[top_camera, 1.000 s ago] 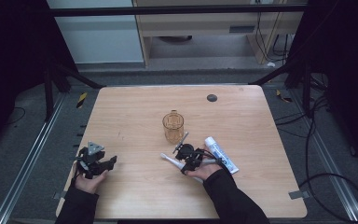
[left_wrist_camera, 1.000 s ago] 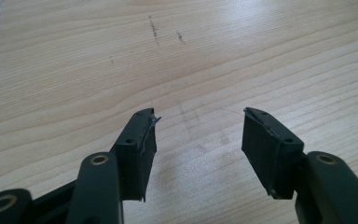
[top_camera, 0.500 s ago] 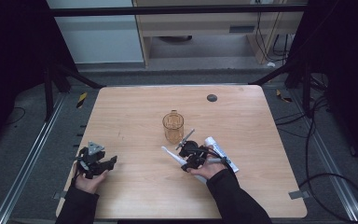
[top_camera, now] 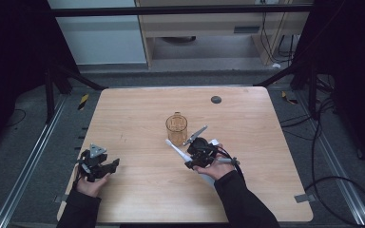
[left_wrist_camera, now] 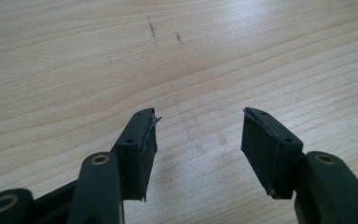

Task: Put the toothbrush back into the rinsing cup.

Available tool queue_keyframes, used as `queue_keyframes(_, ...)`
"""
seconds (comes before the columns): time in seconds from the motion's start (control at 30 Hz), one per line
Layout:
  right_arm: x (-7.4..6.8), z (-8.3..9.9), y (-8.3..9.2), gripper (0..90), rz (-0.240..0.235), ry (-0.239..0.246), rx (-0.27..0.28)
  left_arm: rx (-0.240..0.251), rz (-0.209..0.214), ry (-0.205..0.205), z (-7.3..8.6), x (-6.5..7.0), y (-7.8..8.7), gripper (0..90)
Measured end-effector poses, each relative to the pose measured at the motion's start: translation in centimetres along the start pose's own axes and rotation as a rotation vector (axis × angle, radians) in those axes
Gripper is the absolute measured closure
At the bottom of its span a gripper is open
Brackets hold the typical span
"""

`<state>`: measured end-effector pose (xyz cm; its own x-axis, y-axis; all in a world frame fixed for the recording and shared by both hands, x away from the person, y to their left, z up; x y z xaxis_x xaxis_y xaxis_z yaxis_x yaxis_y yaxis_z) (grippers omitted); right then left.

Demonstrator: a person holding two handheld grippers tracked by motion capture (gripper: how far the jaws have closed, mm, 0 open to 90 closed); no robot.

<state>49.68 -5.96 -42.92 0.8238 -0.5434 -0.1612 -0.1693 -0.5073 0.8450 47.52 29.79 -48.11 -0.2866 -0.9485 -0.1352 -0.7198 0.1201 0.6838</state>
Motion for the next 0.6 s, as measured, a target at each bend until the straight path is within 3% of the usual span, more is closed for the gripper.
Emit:
queue_keyframes(0.23, 0.4, -0.2, 1.4, 67.3, 0.011, -0.012, 0.095, -0.001, 0.002, 0.003, 0.0, 0.0, 0.0, 44.5)
queue_keyframes(0.6, 0.8, -0.7, 3.7, 67.4, 0.058, -0.052, 0.355, 0.004, 0.005, 0.011, 0.0, 0.0, 0.0, 44.0)
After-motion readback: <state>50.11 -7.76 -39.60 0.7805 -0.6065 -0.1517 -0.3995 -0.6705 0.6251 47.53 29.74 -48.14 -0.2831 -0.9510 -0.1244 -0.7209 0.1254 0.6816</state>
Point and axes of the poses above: each handheld gripper's, and its own axes: y roughly backward along the jaws, z roughly out of its underside, x roughly to its right, the point moved 1 cm from there along -y, roughly forward along the jaws, and after that the axes turned 6 degrees about -z, right-handed, at the moved point
